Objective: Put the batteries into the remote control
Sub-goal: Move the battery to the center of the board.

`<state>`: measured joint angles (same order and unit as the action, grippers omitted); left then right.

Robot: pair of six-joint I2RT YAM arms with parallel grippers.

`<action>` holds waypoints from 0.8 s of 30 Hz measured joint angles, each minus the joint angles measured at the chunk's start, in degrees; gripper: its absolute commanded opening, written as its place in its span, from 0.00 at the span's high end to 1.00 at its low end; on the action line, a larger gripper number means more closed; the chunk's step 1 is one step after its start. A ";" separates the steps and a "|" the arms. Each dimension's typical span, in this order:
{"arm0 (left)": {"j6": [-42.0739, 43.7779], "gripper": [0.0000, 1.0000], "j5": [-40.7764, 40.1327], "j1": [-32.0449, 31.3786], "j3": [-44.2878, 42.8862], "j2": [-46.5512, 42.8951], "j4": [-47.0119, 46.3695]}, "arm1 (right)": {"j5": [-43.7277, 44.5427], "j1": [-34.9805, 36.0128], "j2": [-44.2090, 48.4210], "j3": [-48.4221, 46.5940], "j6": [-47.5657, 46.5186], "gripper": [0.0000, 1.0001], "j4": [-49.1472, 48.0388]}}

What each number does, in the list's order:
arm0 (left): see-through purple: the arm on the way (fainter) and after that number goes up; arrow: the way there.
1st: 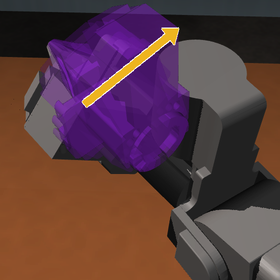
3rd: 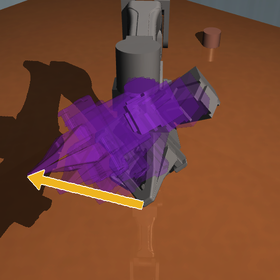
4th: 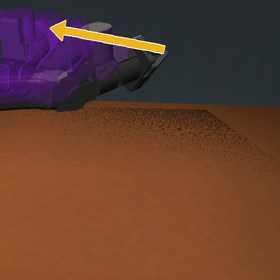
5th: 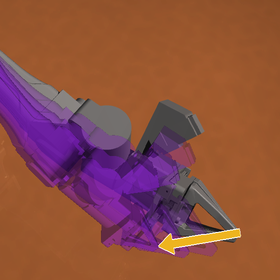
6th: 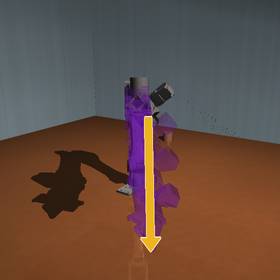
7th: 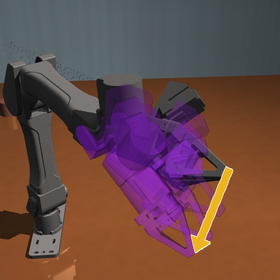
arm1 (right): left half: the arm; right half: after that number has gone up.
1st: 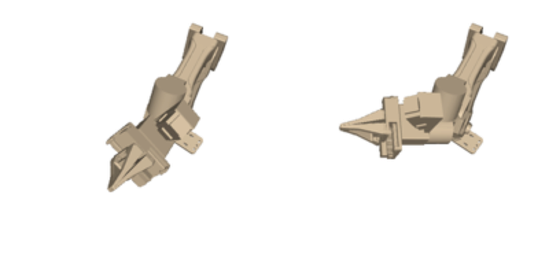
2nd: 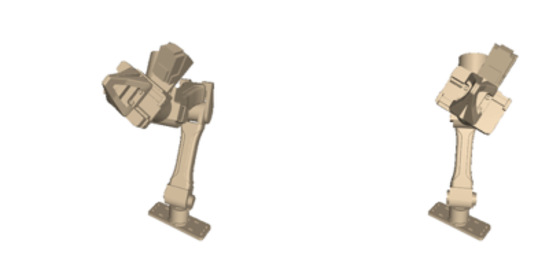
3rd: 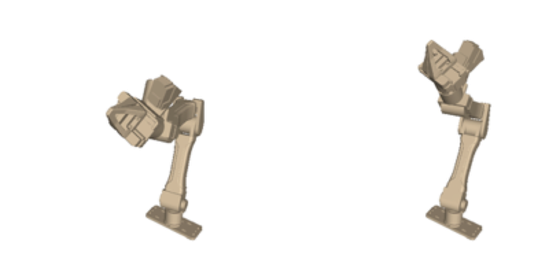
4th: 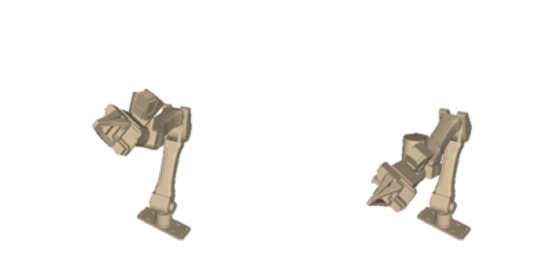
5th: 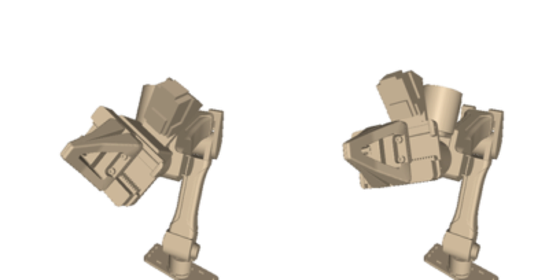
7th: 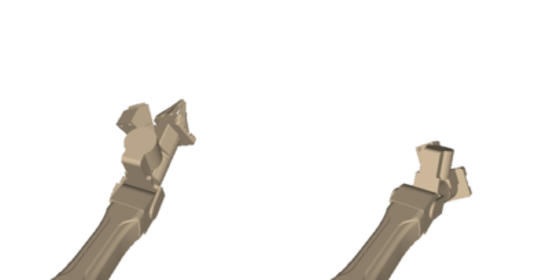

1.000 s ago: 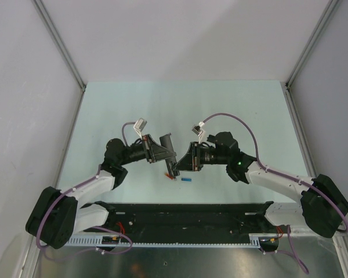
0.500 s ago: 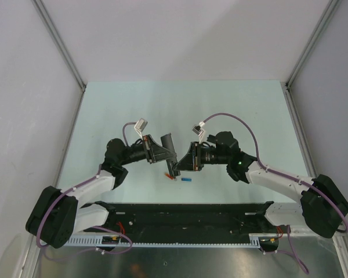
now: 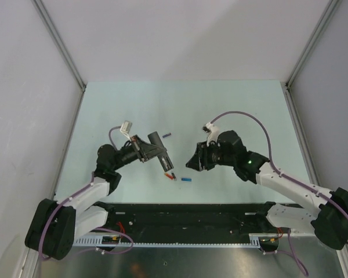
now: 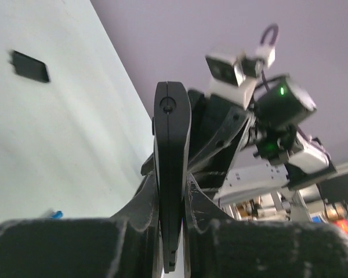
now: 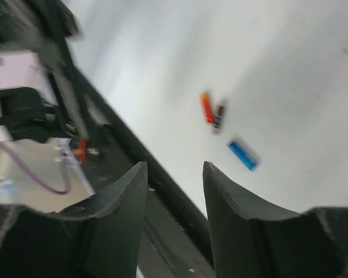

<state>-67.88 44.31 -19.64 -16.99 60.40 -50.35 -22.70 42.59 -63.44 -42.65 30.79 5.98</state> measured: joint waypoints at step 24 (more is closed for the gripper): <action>-2.69 1.00 -1.29 13.38 8.87 -9.20 2.80 | 29.94 15.23 -28.46 -6.93 -18.08 0.57 7.43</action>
<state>-70.57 43.03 -6.26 -8.12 51.20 -47.55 7.25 57.82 -91.90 -49.58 12.71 13.41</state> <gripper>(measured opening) 0.146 0.478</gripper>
